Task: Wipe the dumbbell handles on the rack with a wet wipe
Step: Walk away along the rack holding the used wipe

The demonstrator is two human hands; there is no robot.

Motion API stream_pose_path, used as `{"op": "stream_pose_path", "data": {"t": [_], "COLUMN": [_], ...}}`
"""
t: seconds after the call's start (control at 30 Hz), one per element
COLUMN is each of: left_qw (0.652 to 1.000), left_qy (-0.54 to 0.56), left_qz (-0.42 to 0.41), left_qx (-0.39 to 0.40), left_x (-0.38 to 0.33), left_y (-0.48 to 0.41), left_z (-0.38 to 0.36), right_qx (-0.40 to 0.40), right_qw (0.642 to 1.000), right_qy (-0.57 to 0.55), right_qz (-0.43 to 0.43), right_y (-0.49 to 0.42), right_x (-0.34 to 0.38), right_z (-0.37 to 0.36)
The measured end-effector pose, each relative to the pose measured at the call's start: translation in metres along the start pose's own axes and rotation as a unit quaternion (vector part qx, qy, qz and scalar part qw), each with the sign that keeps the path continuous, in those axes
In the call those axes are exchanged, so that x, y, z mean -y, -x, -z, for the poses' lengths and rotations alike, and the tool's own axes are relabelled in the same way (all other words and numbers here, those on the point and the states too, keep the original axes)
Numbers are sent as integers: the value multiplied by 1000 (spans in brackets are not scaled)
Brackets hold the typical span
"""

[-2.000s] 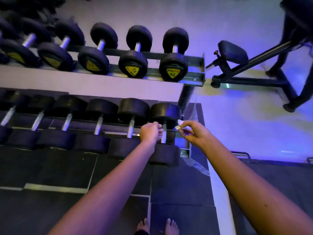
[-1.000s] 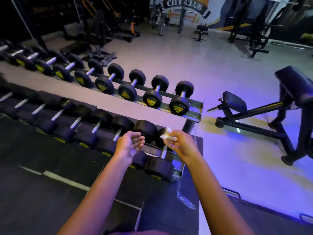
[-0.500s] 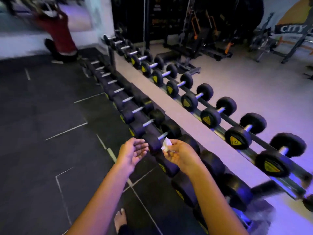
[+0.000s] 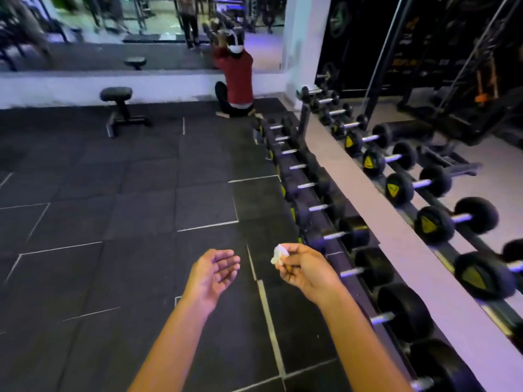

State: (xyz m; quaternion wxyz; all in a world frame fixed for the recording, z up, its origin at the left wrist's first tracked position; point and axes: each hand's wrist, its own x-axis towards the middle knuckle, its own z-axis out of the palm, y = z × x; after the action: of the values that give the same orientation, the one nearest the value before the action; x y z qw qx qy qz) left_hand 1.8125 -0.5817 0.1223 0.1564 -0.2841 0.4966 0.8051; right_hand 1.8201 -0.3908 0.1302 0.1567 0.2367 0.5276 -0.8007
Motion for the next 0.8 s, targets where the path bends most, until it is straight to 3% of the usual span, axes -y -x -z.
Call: {"op": "stream_pose_path", "data": {"t": [0.27,0.53,0.8], "left_qw": [998,996,991], "left_qy": [24,35,62], "left_qz": [-4,-30,-50], "left_qx": [-50,-75,-109], "left_x": [-62,-155,-246], "left_y": [-131,-275,-405], "left_z": [-52,-144,-200], "right_qx": [52,142,174], "right_qw": [998,988,977], "right_qy": [10,54,116], "right_qz": [-31,-24,-46], "right_y": [-149,-320,-482], "right_x": [70,197,293], "right_z": [-24,-38,-88]}}
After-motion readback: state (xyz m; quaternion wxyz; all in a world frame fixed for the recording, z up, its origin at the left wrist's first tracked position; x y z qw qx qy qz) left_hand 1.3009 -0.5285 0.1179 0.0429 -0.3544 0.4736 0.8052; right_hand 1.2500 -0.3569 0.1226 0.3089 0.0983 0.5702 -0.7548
